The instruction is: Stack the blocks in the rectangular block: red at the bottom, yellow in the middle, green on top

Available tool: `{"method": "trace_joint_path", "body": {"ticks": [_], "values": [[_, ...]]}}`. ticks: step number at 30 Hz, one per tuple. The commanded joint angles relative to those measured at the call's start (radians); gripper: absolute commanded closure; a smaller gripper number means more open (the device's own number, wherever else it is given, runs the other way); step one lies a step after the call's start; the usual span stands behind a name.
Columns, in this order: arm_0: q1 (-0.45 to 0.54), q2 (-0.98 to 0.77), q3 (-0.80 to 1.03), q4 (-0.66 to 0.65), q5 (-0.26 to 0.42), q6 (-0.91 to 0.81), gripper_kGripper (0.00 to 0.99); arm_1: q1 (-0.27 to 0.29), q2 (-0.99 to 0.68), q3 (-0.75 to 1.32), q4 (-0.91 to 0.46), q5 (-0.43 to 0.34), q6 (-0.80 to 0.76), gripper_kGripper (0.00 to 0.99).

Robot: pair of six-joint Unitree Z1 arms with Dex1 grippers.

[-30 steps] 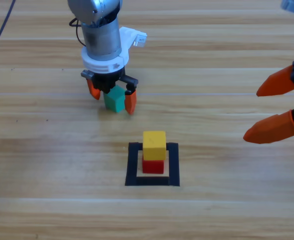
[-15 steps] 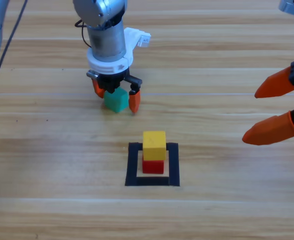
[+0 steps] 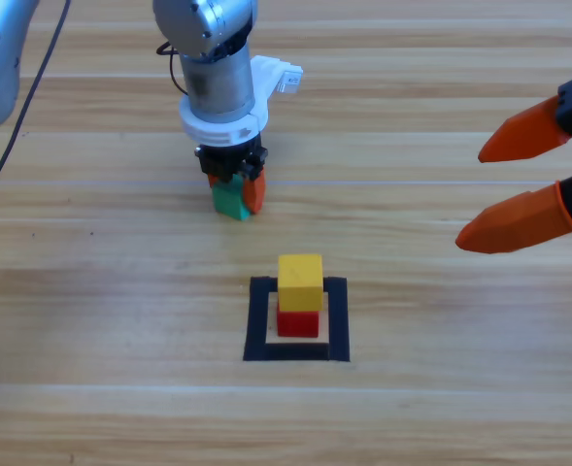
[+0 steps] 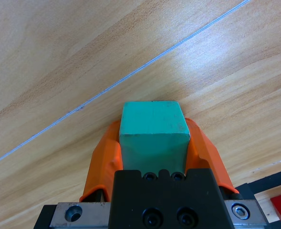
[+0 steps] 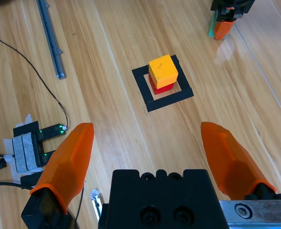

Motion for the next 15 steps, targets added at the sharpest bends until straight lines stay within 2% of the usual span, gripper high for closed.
{"method": "trace_joint_path", "body": {"ticks": [1,7,11,15], "values": [[0.004,0.042,-0.001,0.026,0.007,-0.009,0.990,-0.023,0.013,0.002,0.016,0.019,0.006,0.000],[0.012,-0.035,0.000,0.083,0.016,-0.169,0.990,-0.023,0.014,-0.002,0.016,0.025,0.007,0.000],[0.022,-0.102,0.023,0.094,-0.037,-0.247,0.990,-0.023,0.024,-0.008,0.016,0.041,0.007,0.000],[0.019,-0.181,0.096,0.096,-0.053,-0.311,0.990,-0.023,0.034,-0.017,0.016,0.047,0.007,0.000]]}}
